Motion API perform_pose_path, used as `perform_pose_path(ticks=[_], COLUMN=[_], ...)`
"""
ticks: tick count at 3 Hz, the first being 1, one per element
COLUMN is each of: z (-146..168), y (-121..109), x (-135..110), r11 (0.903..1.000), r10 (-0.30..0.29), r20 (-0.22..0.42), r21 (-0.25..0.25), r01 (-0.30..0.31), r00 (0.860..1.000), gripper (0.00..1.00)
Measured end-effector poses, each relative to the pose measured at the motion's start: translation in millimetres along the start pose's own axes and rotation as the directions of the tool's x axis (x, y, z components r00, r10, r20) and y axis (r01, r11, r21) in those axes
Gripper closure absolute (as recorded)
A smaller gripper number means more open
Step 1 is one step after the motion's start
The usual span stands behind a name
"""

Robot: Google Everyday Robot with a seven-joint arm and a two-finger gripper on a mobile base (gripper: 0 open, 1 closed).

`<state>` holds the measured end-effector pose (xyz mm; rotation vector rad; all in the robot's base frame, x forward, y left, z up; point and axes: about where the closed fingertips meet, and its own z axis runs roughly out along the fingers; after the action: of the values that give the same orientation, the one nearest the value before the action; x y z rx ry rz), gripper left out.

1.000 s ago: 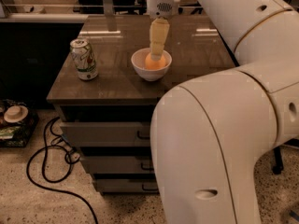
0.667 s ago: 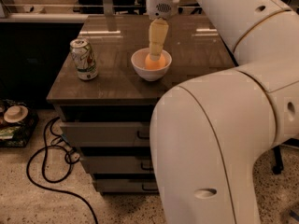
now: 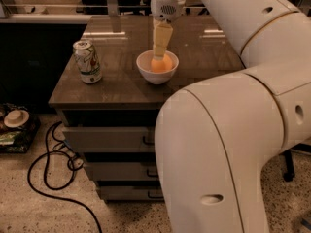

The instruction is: Pick orange from white bowl and place on counter

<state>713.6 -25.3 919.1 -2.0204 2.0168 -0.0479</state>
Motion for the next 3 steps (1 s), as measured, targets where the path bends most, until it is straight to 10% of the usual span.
perform_pose_path(ticks=[3], z=[8.9], y=[-6.1], x=[-3.9], r11=[0.9999], r10=[-0.001], r20=[0.008], r21=[0.013], r01=[0.001], r00=[1.000], gripper=[0.19])
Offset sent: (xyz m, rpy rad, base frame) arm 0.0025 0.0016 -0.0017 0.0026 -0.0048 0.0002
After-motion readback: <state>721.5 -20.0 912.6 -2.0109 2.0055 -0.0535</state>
